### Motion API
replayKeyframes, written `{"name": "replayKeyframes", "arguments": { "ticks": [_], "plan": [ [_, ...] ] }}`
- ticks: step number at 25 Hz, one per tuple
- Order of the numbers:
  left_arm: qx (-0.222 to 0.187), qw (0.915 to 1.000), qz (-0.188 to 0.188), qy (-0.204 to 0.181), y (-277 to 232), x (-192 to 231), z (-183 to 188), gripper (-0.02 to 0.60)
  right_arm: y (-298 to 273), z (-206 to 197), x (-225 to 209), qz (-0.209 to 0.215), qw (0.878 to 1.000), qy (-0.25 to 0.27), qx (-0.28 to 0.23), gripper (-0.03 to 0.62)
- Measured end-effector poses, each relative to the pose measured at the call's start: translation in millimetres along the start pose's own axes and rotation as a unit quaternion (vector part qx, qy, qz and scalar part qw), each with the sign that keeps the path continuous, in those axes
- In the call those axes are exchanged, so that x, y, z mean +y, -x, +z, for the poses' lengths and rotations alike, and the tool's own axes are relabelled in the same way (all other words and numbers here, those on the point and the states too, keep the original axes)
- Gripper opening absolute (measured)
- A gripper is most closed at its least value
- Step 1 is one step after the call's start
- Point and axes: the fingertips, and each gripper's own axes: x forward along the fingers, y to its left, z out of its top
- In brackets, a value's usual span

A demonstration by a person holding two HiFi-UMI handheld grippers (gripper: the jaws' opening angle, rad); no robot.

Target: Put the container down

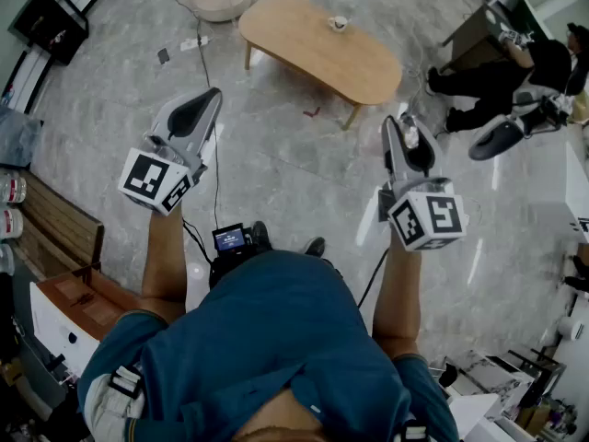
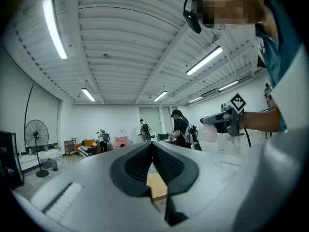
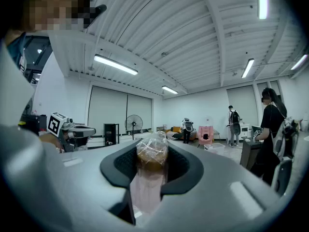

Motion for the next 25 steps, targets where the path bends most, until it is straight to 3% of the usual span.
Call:
{"name": "replayKeyframes", "arguments": {
  "ticks": [17, 25],
  "plan": [
    [-0.016, 0.9996, -0.020, 0.009, 17.3, 37.4, -5.6, -0.003, -17.7, 8.0, 31.9, -0.021, 1.000, -0.001, 0.002, 0.118],
    [-0.008, 0.9995, -0.027, 0.018, -4.2, 33.9, -12.9, -0.003, -31.9, 11.0, 16.4, -0.008, 1.000, -0.014, 0.002, 0.118]
  ]
}}
